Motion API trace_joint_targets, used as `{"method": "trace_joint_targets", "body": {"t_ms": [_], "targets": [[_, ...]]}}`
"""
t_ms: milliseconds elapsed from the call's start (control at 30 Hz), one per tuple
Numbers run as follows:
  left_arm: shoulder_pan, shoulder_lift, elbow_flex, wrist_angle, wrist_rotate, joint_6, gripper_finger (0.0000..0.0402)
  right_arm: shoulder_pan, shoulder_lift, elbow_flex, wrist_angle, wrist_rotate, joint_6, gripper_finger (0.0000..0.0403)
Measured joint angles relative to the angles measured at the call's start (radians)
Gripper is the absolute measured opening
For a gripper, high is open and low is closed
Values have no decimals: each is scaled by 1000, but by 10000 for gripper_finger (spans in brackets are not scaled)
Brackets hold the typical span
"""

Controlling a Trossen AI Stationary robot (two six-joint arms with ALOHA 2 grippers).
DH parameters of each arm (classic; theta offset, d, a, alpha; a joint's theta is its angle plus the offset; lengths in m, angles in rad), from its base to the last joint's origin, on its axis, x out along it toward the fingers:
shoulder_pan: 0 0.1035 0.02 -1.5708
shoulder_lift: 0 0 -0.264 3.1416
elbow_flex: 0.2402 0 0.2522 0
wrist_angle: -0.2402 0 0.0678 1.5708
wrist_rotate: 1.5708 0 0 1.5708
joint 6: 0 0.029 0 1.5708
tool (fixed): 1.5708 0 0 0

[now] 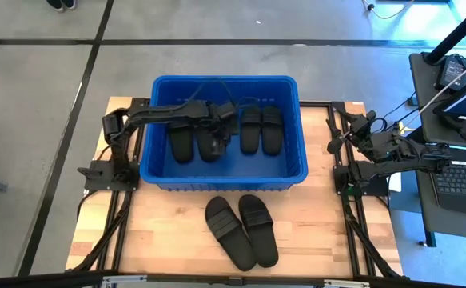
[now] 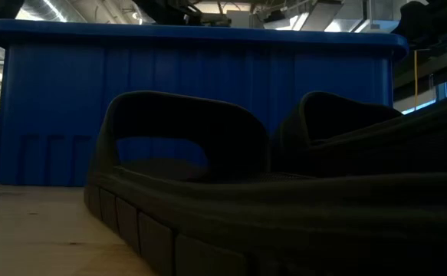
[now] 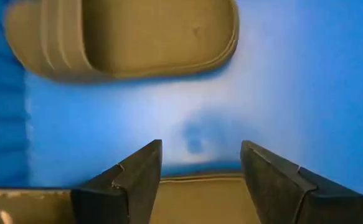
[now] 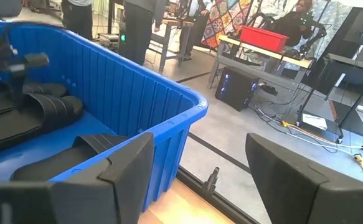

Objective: Pick and place slides into bin
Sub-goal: Put the black slide into the blue organizer bin

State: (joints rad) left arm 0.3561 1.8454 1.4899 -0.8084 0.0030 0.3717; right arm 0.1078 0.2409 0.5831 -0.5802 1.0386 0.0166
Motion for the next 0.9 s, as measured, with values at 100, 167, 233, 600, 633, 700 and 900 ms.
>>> {"method": "trace_joint_targets", "body": {"t_ms": [100,167,233,600,633,700,900], "targets": [[-18,35,0,-1,-39,-122,212,0,0,0,0,0,0,255],[-21,57,0,4,-46,-159,212,0,0,0,0,0,0,255],[-22,79,0,7,-49,-195,212,0,0,0,0,0,0,255],[-21,159,0,-86,-87,-223,212,0,0,0,0,0,0,255],[-21,161,0,-103,-94,-221,212,0,0,0,0,0,0,255],[-22,160,2,-133,-115,-215,212,0,0,0,0,0,0,255],[-22,157,2,-187,-133,-207,212,0,0,0,1,0,0,255]]}}
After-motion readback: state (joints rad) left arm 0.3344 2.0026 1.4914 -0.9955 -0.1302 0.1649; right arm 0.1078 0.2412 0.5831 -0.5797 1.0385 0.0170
